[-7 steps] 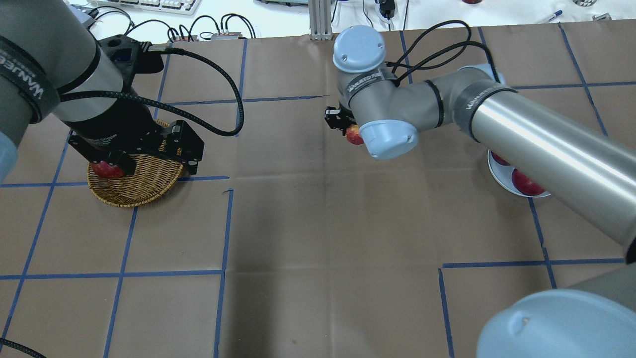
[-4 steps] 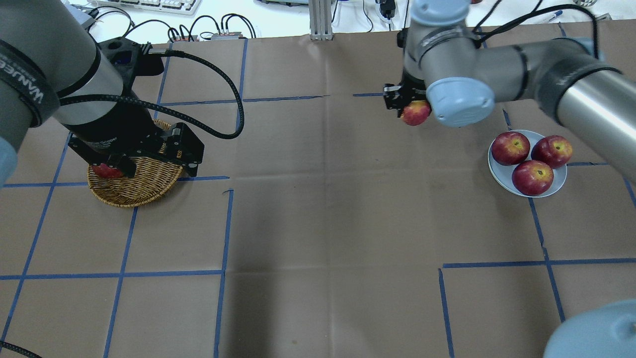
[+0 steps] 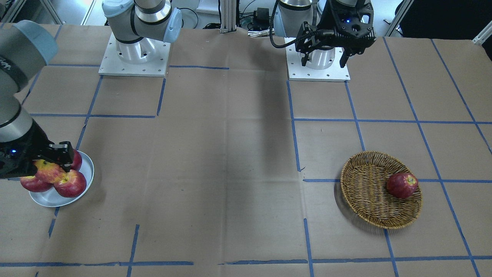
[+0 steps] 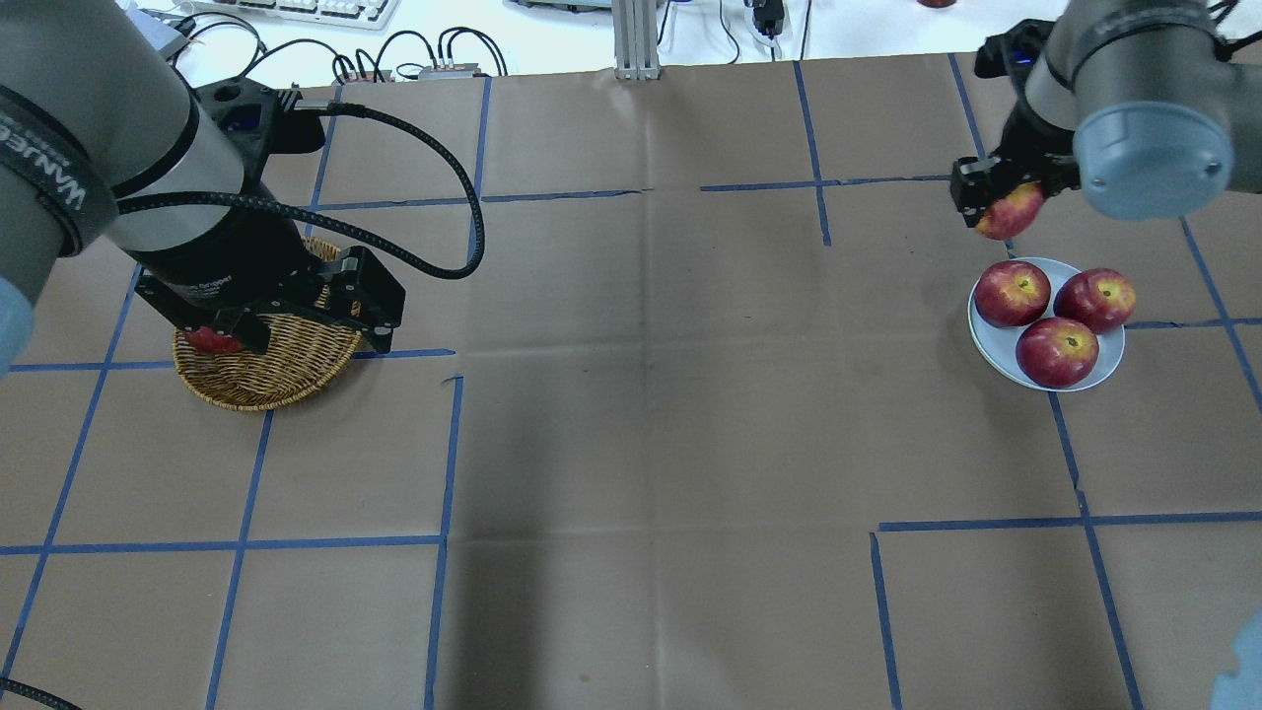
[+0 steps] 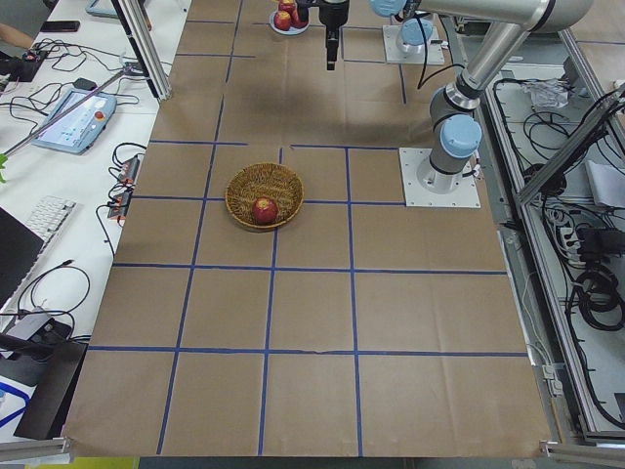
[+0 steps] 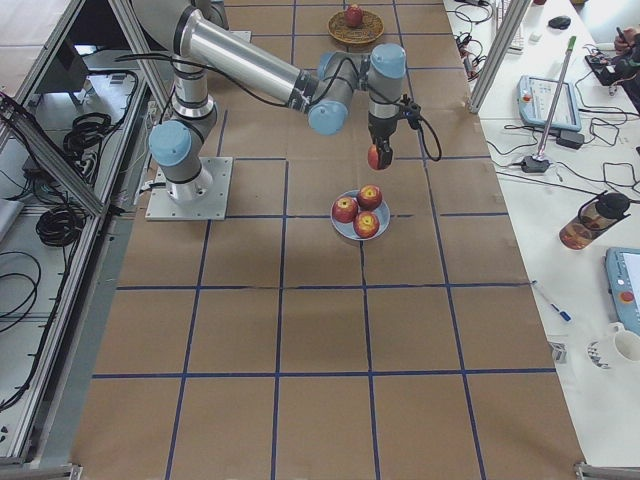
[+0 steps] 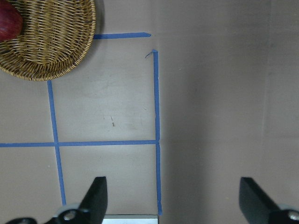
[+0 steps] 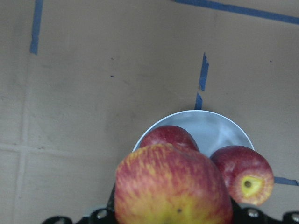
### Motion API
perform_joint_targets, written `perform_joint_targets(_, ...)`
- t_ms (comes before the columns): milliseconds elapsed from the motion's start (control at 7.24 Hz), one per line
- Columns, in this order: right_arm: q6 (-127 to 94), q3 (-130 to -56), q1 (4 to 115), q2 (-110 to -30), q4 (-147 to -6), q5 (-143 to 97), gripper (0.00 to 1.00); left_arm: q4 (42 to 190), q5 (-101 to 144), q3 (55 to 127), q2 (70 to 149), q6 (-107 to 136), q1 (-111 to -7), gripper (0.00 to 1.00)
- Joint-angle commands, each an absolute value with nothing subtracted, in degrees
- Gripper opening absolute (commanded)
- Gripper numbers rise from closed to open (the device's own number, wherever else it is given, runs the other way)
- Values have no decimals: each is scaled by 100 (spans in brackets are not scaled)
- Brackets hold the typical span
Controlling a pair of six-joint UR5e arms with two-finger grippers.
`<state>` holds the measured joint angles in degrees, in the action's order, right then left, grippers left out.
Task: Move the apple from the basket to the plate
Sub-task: 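Carry the apple with the right gripper over the blue plate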
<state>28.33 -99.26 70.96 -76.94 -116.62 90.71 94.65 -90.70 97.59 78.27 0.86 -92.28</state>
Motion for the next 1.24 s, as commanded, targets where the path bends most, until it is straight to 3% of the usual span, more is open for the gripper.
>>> perform_joint_targets(0,3717,-10360,6347,-7717,-11742,8816,61,9466,-9070,9765,7822,79,-9229,99)
perform_joint_targets(276,3691,-10669,6363,-7699,-12153,8824,61,9466,-9070,9765,7822,79,-9229,99)
perform_joint_targets(1106,3648,-10705,6354,-7489,-12226,8921,62,9475,-9070,9765,7814,70,-9229,99)
